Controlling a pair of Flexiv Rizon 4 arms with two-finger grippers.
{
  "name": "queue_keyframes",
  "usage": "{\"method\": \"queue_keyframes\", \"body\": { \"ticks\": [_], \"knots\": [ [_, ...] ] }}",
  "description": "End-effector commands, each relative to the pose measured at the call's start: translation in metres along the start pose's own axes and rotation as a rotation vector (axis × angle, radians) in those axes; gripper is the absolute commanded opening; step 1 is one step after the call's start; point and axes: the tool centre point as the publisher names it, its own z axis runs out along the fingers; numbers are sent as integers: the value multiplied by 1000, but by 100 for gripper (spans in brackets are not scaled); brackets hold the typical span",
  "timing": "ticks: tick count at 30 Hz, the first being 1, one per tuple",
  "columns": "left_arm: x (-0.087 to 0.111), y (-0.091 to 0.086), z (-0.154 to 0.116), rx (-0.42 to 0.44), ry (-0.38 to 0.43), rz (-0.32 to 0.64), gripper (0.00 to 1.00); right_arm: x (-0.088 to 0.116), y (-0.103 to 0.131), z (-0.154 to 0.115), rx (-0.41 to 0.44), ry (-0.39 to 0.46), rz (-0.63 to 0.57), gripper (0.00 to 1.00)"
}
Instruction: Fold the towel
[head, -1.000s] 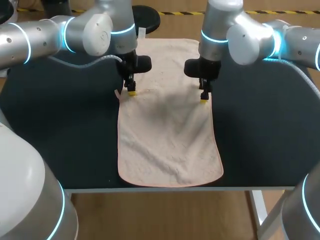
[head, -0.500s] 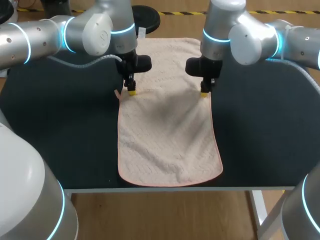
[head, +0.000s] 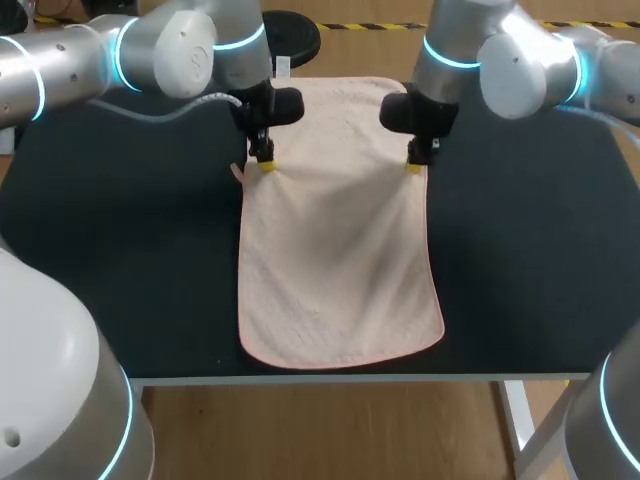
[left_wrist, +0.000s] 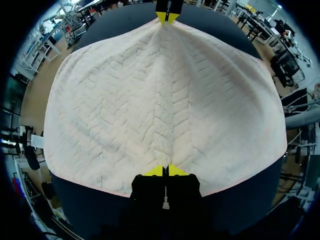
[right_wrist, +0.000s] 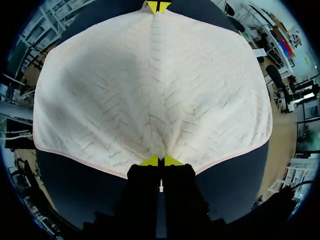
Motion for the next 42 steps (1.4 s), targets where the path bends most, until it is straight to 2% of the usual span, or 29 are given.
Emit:
{"method": "queue_keyframes", "body": {
  "ticks": [1,9,14,24,34,42],
  "knots": [
    [12,2,-36,4,-73,-6,0,5,-4,-38,-32,-50,-7,0],
    [5,6,-100,9,-207,-65,0,-13,6,-111,-102,-184,-88,0],
    [-3,-1,-142,8,-315,-66,0,-24,16,-156,-131,-272,-132,0],
    [-19,-17,-221,-6,-497,-50,0,-47,33,-226,-170,-430,-190,0],
    [-51,-26,-309,-18,-691,-50,0,-83,41,-295,-195,-609,-199,0],
    [-77,-41,-367,-40,-811,14,0,-114,56,-341,-230,-761,-199,0]
  ]
}}
